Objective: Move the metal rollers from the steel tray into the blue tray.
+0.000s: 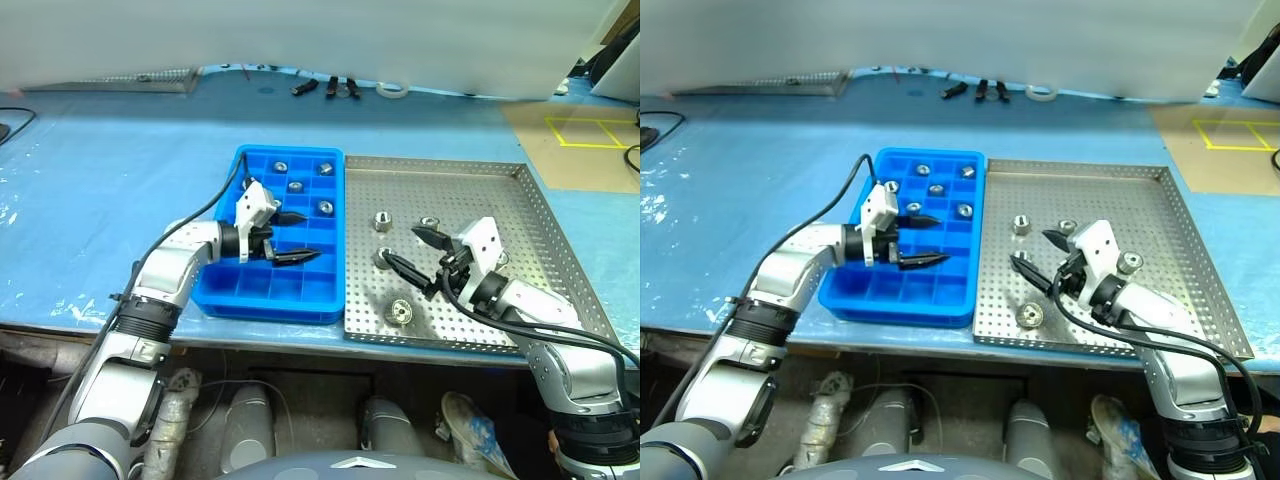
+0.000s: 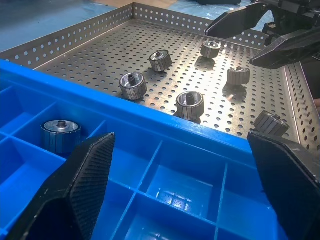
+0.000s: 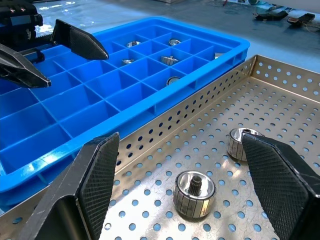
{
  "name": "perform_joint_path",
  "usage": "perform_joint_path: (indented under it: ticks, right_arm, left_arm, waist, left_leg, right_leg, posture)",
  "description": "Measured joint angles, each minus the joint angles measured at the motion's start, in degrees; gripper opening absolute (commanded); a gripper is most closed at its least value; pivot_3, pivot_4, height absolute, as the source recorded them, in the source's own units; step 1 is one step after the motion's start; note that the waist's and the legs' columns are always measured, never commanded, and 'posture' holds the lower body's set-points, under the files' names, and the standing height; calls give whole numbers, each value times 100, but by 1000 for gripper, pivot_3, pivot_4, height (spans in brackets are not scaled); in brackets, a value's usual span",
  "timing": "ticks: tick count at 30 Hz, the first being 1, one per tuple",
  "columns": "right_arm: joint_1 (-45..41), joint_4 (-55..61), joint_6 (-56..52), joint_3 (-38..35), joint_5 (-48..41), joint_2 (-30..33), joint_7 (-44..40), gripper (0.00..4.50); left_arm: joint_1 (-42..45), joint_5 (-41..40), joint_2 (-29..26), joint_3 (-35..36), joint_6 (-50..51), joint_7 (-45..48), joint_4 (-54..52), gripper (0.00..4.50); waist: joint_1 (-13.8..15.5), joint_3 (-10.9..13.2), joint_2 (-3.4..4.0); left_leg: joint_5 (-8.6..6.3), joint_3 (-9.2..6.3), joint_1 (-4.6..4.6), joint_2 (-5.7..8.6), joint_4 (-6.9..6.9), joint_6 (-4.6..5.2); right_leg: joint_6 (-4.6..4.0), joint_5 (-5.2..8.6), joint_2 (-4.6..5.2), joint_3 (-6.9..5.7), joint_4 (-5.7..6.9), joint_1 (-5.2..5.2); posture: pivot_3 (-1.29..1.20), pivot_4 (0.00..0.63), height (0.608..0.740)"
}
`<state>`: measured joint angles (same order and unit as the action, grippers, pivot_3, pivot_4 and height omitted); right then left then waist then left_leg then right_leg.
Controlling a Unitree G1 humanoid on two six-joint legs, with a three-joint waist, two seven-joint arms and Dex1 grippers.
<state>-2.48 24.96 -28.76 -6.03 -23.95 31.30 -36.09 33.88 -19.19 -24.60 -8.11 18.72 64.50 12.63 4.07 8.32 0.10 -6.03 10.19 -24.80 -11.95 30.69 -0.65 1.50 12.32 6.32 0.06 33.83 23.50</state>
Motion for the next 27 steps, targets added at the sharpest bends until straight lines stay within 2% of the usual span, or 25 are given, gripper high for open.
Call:
perform_joint_path:
  ticks: [22, 27]
  right_arm:
    - [108, -5, 28, -83, -8, 83, -113, 4095]
    - [129, -4, 29, -104, -5, 78, -20, 4095]
  left_arm:
    - [-1, 14, 201, 20, -240, 10, 241, 4500]
    - [536, 49, 441, -77, -43, -35, 382, 4500]
  waist:
    - [1, 0, 0]
    - [4, 0, -1]
  left_leg:
    - [0, 0, -6, 0, -1, 1]
    - [0, 0, -9, 3, 0, 0]
  right_leg:
    - [0, 0, 0, -1, -3, 4]
    - [0, 0, 2, 0, -3, 4]
  posture:
    - [-121, 150, 740]
    - [-147, 150, 740]
